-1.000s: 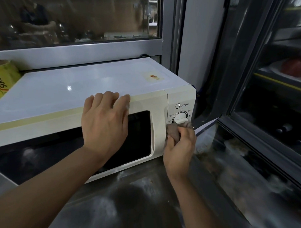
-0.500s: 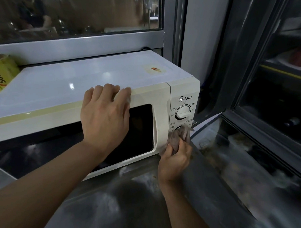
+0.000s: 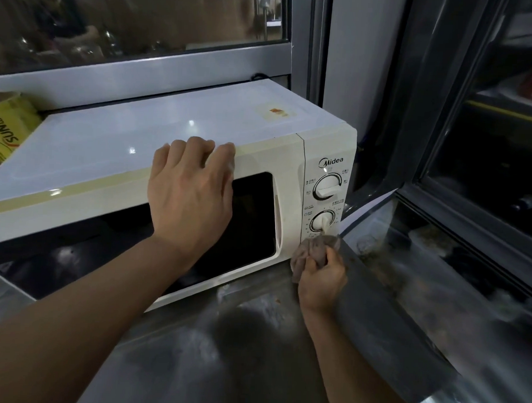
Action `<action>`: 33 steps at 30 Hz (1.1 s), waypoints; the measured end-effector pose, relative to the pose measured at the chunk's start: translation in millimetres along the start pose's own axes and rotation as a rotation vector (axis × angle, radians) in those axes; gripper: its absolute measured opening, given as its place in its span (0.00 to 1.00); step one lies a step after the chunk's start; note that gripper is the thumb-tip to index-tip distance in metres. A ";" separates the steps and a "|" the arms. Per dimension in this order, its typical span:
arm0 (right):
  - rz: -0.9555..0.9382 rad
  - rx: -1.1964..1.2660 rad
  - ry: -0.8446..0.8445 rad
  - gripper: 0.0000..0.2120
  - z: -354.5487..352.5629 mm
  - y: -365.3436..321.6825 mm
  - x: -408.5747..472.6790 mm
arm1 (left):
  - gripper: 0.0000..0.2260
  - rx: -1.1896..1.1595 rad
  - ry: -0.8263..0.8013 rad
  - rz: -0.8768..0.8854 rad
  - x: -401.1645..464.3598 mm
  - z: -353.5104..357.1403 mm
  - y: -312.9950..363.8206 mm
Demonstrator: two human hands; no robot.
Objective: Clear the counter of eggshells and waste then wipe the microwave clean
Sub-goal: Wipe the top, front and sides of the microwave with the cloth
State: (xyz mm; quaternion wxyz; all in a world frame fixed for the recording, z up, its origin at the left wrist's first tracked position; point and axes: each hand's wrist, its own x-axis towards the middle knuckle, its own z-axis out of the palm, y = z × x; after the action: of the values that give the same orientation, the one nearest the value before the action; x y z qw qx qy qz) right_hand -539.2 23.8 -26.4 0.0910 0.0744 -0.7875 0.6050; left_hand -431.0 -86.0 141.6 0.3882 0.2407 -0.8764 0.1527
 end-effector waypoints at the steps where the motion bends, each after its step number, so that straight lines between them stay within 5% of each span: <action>1: 0.036 -0.024 -0.051 0.06 -2.5 4.7 4.2 | 0.11 0.003 -0.006 -0.005 -0.1 -0.9 0.1; 4: 0.086 -0.063 -0.105 0.04 -11.9 8.9 19.2 | 0.12 0.013 -0.028 -0.009 0.2 -3.1 0.5; 9: 0.065 0.039 0.080 0.05 -39.0 -9.9 53.1 | 0.12 0.007 -0.047 -0.015 1.6 -5.0 0.7; 15: -0.093 0.240 -0.072 0.07 -37.4 -37.8 89.0 | 0.12 0.004 -0.039 -0.024 0.6 -3.0 2.6; 26: 0.315 0.176 -0.112 0.06 -9.8 29.7 60.0 | 0.13 0.007 -0.004 -0.029 -1.9 0.9 2.5; 29: 0.241 0.153 -0.037 0.05 0.8 11.6 33.3 | 0.13 0.011 -0.011 -0.025 -1.8 1.3 2.9; 33: 0.207 0.206 -0.155 0.04 12.6 -2.0 -13.8 | 0.13 0.014 -0.008 -0.029 -2.1 1.3 2.1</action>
State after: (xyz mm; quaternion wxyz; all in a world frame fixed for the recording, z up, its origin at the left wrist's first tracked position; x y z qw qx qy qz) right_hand -526.0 11.2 -31.0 -0.0411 0.0484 -0.7296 0.6809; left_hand -431.7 -84.3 139.1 0.3852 0.2567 -0.8733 0.1521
